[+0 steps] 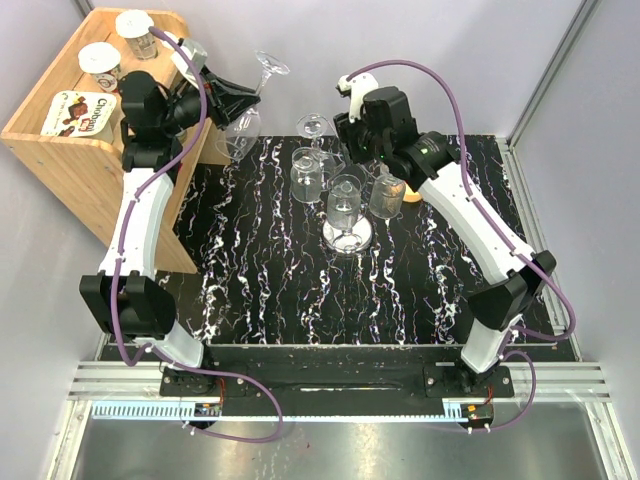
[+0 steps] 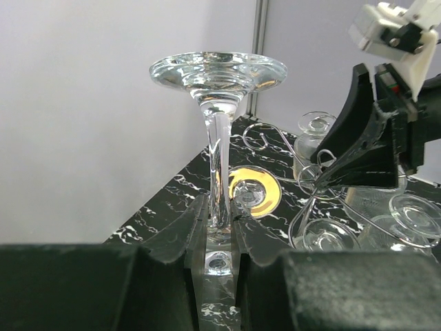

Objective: Place the wine glass upside down on the wine glass rack

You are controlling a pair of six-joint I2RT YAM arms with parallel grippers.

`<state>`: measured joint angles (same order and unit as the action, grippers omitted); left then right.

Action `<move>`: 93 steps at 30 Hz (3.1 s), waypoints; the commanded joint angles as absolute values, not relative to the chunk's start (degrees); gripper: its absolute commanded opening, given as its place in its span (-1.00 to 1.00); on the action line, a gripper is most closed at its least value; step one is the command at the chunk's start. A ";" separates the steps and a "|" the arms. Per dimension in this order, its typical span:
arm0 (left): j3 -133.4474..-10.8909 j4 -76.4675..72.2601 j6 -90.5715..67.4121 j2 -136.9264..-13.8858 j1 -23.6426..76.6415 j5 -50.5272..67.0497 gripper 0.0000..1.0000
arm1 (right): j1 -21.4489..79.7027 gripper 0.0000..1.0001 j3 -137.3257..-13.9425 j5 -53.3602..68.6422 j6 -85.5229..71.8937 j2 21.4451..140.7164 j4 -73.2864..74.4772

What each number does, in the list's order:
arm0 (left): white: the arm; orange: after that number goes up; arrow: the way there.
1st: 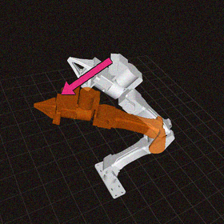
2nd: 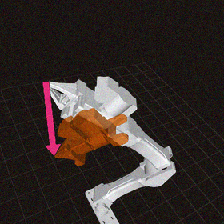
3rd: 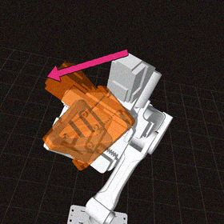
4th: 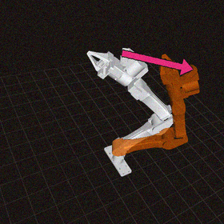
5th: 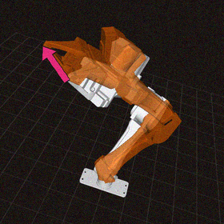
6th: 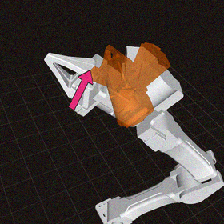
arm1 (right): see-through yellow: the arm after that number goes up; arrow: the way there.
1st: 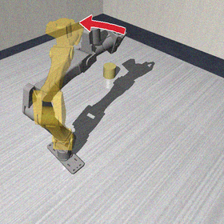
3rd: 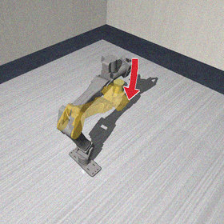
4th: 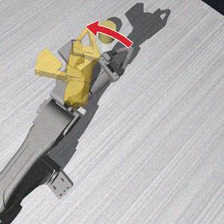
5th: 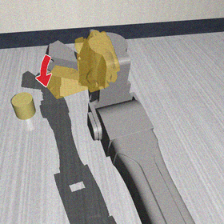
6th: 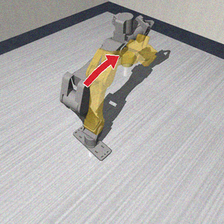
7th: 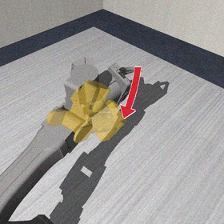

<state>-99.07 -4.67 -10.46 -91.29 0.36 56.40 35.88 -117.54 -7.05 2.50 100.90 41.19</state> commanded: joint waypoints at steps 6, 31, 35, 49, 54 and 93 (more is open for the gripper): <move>-98.00 -14.59 -14.85 -87.37 0.09 60.55 -1.00 | 37.00 -0.13 -119.18 -9.67 3.51 101.69 38.67; -95.18 -32.96 -32.78 -89.56 2.28 70.49 -1.00 | 37.00 -0.68 -116.98 -5.63 10.02 97.82 39.90; -94.57 -34.63 -33.66 -90.09 2.90 70.75 -1.00 | 37.00 -0.74 -116.98 -4.22 12.12 97.03 40.60; -93.17 -39.19 -35.42 -91.49 3.08 70.66 -1.00 | 35.95 -0.83 -117.59 4.48 17.14 95.18 42.80; -93.34 -38.77 -34.46 -91.93 2.37 70.23 -1.00 | 33.93 -0.85 -121.89 10.45 18.37 96.76 46.05; -73.22 -71.47 -44.49 -95.19 1.49 74.97 -1.00 | 32.26 -0.90 -137.28 20.48 18.63 106.79 56.69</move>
<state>-74.52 -70.08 -53.32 -101.21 0.23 76.99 32.62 -134.45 19.57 18.26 107.50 61.56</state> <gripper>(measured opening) 0.204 0.252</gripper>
